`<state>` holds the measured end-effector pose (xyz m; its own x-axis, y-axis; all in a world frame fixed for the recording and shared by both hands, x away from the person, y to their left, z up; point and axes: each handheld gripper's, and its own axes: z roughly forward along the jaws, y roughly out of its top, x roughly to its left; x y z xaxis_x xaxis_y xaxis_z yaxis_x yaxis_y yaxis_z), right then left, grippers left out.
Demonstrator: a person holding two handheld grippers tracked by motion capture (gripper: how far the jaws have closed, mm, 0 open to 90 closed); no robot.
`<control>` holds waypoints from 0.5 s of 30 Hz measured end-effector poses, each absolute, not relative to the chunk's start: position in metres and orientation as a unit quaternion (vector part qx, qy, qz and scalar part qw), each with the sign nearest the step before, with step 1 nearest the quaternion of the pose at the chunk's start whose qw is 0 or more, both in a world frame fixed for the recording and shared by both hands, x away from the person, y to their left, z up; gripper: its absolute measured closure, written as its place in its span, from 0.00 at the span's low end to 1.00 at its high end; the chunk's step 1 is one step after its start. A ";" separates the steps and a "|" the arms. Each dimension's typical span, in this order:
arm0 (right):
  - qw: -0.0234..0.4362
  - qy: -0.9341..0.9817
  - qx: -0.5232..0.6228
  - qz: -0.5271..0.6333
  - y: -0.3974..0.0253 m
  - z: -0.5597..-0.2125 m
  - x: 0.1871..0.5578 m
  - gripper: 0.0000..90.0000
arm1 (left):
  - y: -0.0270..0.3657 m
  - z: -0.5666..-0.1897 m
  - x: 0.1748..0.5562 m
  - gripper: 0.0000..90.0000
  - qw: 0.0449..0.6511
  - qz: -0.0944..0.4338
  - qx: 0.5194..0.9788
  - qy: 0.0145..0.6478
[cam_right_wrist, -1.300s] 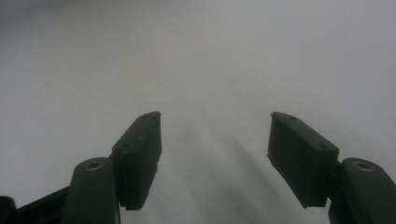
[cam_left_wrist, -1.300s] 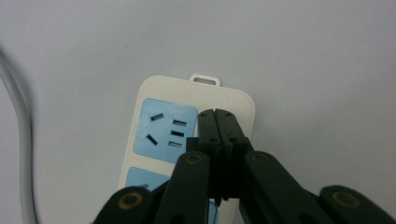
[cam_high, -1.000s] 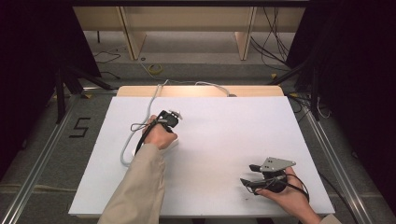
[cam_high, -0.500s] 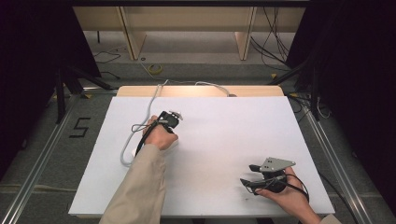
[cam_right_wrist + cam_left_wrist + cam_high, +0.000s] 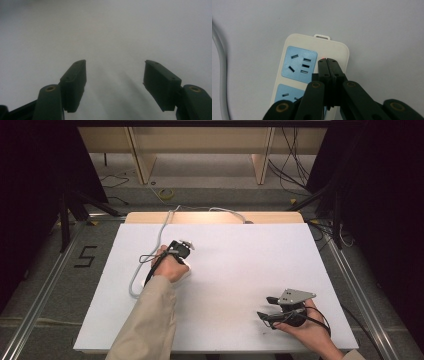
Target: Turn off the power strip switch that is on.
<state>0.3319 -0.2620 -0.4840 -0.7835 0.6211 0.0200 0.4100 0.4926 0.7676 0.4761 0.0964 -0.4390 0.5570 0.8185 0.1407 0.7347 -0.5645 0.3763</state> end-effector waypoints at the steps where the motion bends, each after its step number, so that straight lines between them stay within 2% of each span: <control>1: 0.131 0.854 0.302 0.403 -0.262 -0.484 0.332 0.40 | 0.097 -0.439 0.476 1.00 0.141 0.152 0.871 0.446; 15: 0.131 0.854 0.303 0.403 -0.262 -0.484 0.333 0.40 | 0.103 -0.434 0.474 1.00 0.152 0.168 0.866 0.445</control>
